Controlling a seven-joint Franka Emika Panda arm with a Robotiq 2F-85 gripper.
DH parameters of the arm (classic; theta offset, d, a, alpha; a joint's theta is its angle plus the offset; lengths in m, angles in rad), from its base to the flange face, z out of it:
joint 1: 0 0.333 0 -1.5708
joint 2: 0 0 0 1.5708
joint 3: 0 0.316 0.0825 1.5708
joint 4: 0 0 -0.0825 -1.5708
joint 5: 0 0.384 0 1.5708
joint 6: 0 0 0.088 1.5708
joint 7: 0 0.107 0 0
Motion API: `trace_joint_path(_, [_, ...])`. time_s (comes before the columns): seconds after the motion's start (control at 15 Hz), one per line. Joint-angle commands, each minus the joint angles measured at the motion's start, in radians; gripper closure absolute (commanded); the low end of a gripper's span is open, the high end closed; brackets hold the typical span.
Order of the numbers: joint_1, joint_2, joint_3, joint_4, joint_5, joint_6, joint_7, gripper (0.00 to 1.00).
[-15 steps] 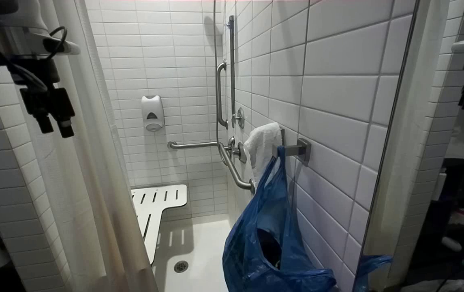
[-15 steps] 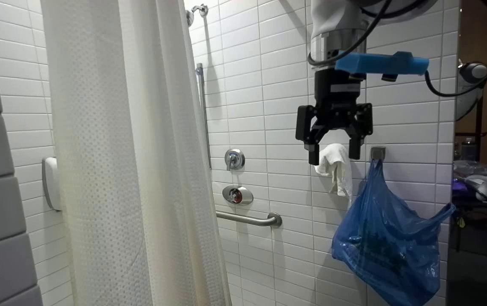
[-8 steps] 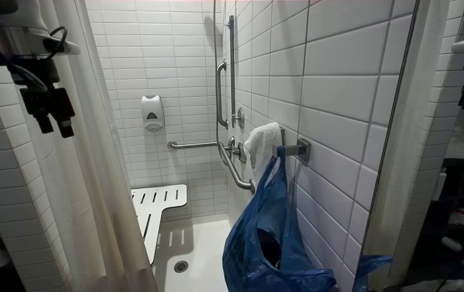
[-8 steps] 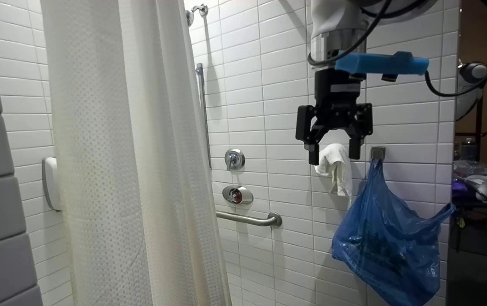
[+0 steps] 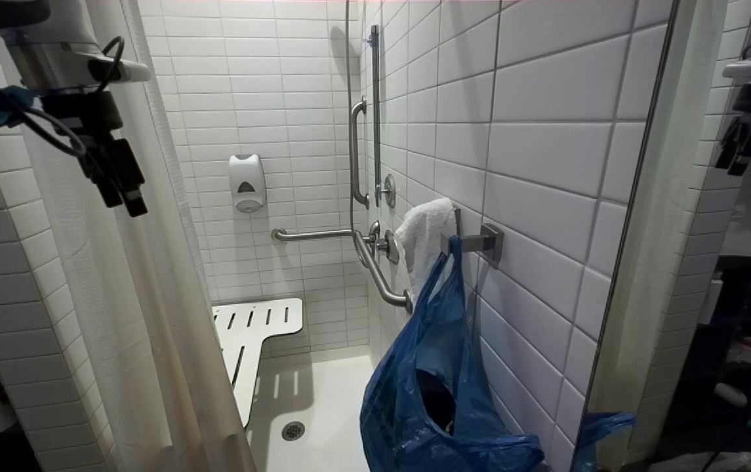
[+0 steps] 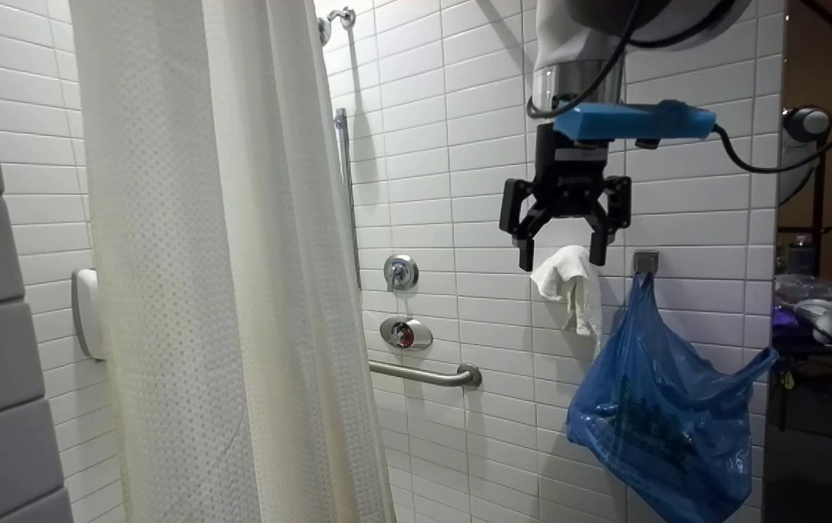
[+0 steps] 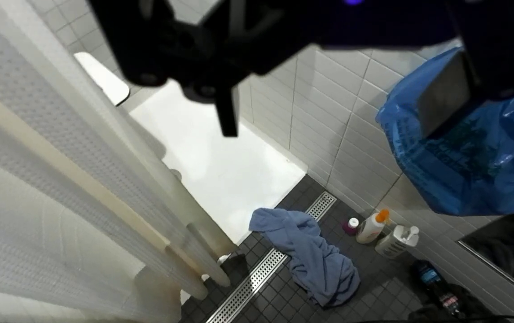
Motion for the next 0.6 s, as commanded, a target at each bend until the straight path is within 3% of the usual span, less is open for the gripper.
trace_joint_path(0.0, [-0.082,0.073,0.024,0.012,-0.044,0.092,0.102,0.00])
trace_joint_path(0.53, [-0.153,0.256,0.005,0.030,-0.128,0.292,0.266,0.00])
